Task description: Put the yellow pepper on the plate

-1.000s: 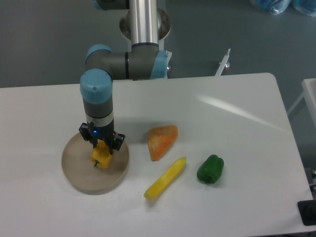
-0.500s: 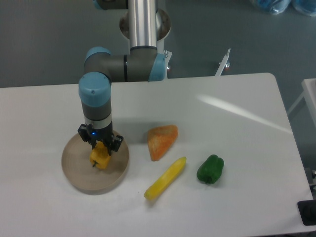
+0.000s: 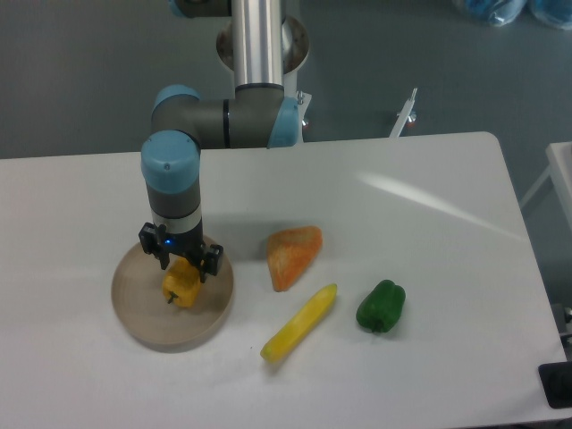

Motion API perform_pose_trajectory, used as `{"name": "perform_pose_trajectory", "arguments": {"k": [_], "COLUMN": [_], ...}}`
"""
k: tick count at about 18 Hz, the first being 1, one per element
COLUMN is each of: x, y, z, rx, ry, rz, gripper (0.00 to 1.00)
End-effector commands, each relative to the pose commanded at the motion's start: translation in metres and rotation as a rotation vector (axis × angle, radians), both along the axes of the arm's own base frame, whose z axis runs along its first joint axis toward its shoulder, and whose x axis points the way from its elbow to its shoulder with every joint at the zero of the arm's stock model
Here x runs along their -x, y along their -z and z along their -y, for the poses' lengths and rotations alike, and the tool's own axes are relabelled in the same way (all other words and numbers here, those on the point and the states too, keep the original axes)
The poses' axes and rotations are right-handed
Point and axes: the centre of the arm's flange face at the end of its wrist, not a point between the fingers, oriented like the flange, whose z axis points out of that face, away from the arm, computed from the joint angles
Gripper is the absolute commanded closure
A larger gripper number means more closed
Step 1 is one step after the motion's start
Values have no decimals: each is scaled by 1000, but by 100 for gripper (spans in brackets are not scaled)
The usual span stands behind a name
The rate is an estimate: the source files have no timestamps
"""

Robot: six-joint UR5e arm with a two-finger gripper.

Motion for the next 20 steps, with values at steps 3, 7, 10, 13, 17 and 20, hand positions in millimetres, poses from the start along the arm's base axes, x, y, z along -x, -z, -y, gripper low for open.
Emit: {"name": "perform_pose_trajectory", "arguments": {"k": [3,7,10,13,17,20], "x": [4,48,98,172,242,279], "y": [-13,-48,-70,-84,-90,-98], "z": [0,11,28,55,85,100], "rx": [-22,-72,-93,-92,-75,-72], "ry": [-6,-51,-21,1,56,114], "rz": [-7,-33,-91,-156,-213,-254], "gripper": [0,0,0,0,0,0]}}
